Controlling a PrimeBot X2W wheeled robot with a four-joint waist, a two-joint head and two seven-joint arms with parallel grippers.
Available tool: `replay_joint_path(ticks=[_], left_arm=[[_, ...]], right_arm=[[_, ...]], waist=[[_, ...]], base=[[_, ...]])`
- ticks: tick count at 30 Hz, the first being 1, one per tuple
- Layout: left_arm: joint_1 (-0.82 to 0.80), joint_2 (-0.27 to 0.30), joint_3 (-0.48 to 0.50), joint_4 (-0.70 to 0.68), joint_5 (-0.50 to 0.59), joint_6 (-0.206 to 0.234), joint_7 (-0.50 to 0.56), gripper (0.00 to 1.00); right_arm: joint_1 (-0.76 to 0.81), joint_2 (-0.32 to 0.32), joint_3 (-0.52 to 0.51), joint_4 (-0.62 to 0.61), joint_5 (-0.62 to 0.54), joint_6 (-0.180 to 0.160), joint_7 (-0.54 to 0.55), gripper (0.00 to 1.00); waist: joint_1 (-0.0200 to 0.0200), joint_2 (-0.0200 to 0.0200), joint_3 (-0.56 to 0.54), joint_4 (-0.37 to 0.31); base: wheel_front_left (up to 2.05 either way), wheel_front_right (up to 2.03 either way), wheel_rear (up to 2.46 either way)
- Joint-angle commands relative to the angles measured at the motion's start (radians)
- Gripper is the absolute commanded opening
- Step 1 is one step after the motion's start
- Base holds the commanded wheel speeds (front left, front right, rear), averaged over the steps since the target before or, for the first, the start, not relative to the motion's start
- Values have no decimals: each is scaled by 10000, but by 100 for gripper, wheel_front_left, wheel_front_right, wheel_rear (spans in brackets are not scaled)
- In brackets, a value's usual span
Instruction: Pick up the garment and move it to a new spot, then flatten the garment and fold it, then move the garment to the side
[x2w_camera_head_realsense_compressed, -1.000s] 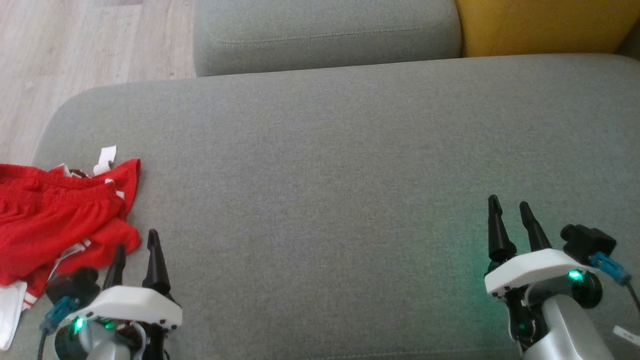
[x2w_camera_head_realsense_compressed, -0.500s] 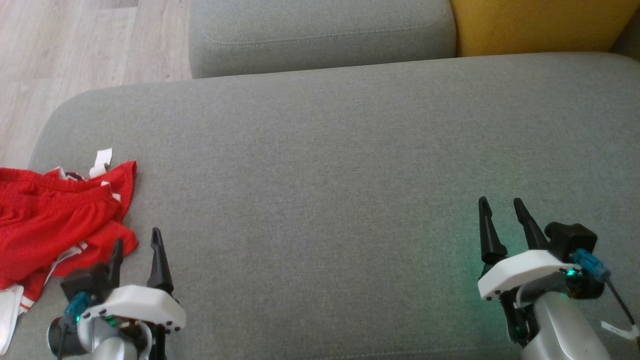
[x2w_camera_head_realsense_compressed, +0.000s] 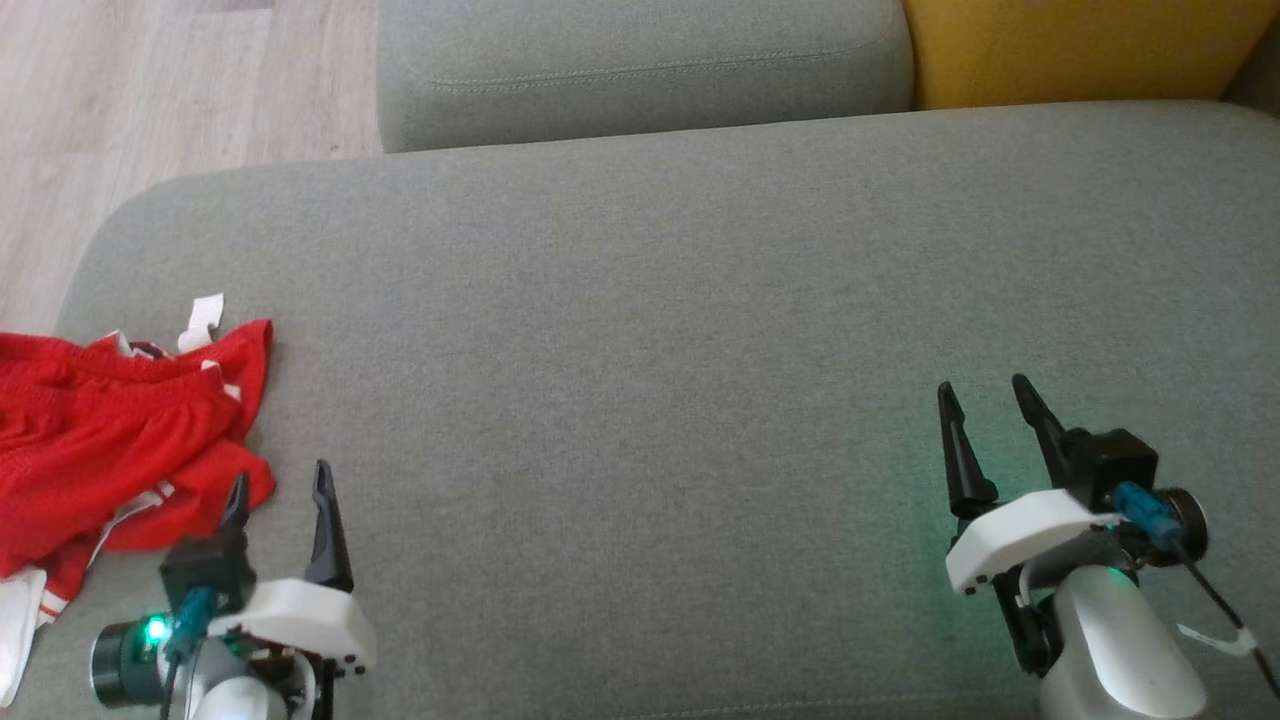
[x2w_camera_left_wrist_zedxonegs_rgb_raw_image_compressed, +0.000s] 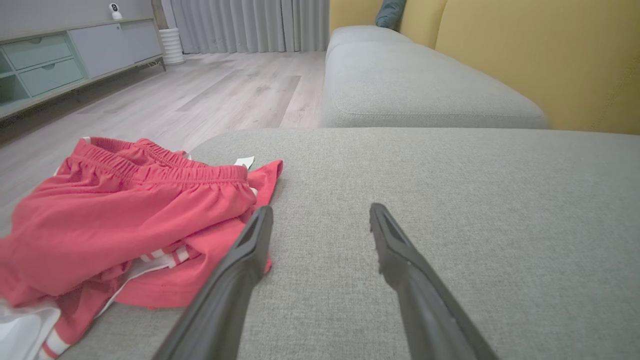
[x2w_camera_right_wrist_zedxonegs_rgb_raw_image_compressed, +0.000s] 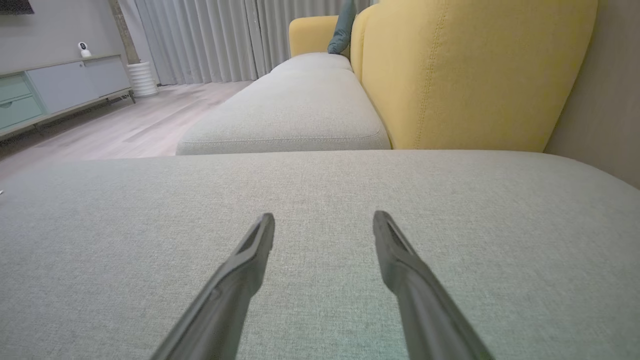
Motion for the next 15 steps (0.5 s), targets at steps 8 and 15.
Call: replay_joint_path(ticks=[8, 15], left_arm=[[-509, 95, 421, -224, 269, 78, -147, 100], [-551, 80, 442, -265, 250, 71, -147, 100]], right_arm=[[-444, 71, 178, -217, -243, 75, -183, 100], [-427, 83, 63, -296, -281, 75, -183, 100]], waist=[[0, 0, 27, 11], [0, 0, 100, 68]], base=[[0, 0, 0], [0, 0, 0]])
